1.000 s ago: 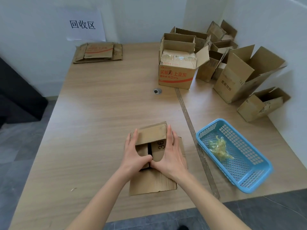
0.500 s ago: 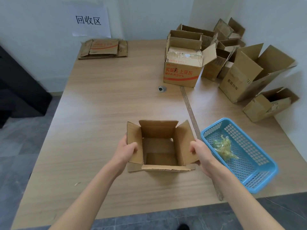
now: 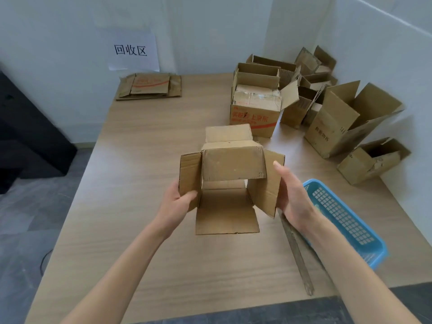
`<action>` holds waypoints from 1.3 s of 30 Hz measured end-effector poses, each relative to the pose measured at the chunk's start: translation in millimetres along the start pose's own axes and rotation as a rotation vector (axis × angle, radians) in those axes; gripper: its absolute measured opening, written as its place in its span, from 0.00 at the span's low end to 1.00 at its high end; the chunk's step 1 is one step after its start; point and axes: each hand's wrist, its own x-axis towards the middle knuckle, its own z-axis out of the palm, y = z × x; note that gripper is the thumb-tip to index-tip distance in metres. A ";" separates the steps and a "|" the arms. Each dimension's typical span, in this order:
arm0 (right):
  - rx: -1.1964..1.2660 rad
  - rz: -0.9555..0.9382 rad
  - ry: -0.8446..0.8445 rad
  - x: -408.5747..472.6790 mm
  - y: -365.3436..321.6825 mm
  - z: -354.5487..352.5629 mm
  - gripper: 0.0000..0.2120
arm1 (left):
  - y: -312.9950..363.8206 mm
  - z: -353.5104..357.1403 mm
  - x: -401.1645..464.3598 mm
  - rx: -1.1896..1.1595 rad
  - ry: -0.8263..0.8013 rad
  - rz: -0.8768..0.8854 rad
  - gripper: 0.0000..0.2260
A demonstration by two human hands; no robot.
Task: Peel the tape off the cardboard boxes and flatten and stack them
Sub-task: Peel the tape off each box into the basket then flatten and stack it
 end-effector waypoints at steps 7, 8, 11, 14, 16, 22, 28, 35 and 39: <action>0.046 0.156 -0.028 10.2 -9.3 -15.8 0.27 | -26.3 -15.4 -7.2 0.541 -0.164 0.469 0.36; 0.017 0.194 -0.024 12.9 2.3 -19.7 0.26 | -36.1 -17.4 -9.3 0.640 -0.218 0.482 0.40; -0.076 0.243 0.135 19.1 51.9 -25.5 0.20 | -78.1 -16.6 -18.6 0.893 -0.319 0.467 0.41; -0.220 0.275 0.192 18.5 102.3 -22.5 0.12 | -121.3 -12.1 -28.9 1.096 -0.483 0.374 0.41; -0.414 0.276 0.197 20.7 130.8 -18.0 0.14 | -145.0 -8.6 -35.7 1.162 -0.566 0.304 0.40; -0.808 0.153 0.261 29.6 170.4 -11.1 0.23 | -177.4 8.9 -40.5 1.286 -0.505 0.277 0.28; -1.233 -0.026 0.162 39.2 201.1 -13.2 0.28 | -175.3 21.9 -12.3 1.271 -0.261 0.395 0.33; -1.490 -0.225 0.043 57.0 225.3 -16.5 0.38 | -195.9 42.7 23.7 1.120 -0.127 0.264 0.18; -1.462 -0.268 0.096 59.8 235.6 -16.9 0.37 | -208.6 49.4 24.7 1.175 -0.034 0.288 0.23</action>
